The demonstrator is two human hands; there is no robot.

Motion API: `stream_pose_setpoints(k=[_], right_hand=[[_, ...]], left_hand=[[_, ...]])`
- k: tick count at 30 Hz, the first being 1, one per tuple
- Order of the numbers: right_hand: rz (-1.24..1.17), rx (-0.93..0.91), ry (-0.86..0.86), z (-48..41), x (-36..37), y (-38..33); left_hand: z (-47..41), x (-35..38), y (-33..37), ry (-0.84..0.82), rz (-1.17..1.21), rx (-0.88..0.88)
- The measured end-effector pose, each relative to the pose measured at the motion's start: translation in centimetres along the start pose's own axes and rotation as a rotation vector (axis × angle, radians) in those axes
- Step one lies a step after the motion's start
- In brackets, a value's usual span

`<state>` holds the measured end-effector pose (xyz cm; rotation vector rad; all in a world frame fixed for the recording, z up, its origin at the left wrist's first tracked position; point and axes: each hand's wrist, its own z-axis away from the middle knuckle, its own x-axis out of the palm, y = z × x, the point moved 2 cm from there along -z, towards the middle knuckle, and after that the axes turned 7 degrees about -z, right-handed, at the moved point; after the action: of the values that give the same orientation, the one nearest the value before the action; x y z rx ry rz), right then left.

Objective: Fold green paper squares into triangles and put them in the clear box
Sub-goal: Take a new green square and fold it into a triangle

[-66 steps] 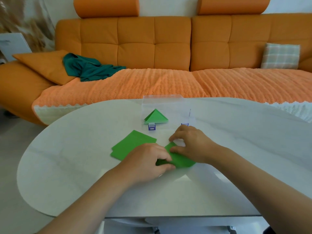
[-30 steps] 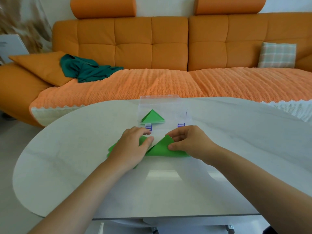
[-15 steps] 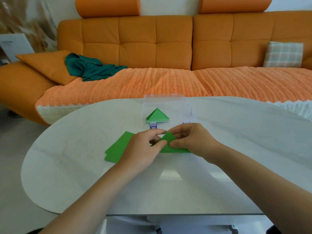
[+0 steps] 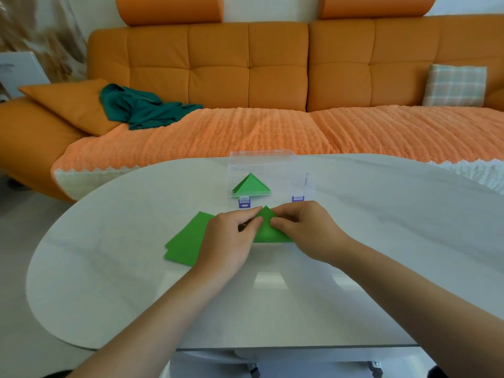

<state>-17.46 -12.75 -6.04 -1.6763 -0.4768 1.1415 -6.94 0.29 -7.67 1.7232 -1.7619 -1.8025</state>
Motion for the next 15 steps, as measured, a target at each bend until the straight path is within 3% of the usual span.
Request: stream_pose_setpoints(k=[15], right_hand=[[-0.010,-0.053,0.109,0.40,0.31,-0.03]], left_hand=[[0.18,0.49,0.55,0.026,0.065,-0.022]])
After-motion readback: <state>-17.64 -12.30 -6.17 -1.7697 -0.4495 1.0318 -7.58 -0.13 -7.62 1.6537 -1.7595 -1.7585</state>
